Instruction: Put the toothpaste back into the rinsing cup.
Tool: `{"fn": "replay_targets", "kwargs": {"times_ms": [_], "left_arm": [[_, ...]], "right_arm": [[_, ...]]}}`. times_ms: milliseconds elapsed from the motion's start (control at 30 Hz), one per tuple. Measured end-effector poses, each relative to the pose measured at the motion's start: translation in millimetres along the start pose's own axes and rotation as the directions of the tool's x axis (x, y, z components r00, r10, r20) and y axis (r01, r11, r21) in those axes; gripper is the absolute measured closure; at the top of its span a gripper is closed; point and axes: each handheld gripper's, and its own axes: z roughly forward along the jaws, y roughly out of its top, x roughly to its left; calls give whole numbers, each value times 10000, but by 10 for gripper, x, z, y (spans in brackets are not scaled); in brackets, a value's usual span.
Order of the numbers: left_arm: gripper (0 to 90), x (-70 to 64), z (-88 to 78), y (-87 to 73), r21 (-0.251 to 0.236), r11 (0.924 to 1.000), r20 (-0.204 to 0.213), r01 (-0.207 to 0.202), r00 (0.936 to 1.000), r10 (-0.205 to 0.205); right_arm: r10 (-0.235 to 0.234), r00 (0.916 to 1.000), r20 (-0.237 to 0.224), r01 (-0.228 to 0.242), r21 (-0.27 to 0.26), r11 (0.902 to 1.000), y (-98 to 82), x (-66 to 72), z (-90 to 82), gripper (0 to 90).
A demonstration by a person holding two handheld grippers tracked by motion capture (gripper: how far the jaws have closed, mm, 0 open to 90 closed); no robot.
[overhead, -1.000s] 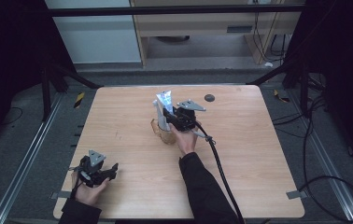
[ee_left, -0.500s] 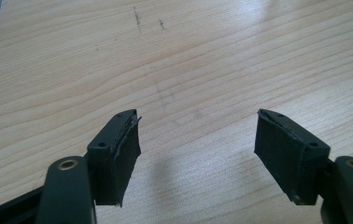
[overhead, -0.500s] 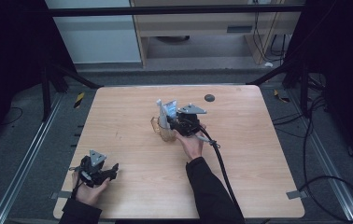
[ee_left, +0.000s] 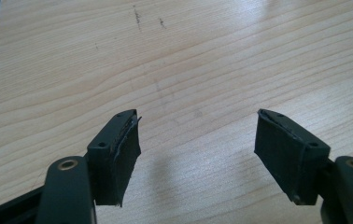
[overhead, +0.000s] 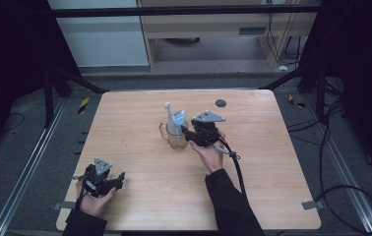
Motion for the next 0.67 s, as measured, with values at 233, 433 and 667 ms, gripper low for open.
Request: {"fn": "replay_targets", "kwargs": {"times_ms": [233,433,667], "left_arm": [[298,11,12,-9,81,9999,87,133,9999,-133],[295,16,23,-12,117,9998,110,177,9998,-179],[279,26,38,-20,140,9995,167,266,9995,-268]], "right_arm": [[609,9978,-277,-588,696,9958,-242,-216,-407,331],[344,9994,-58,-335,1123,9931,-517,-392,-793,218],[422,9970,641,-507,1365,9893,-792,-626,-1145,144]]}}
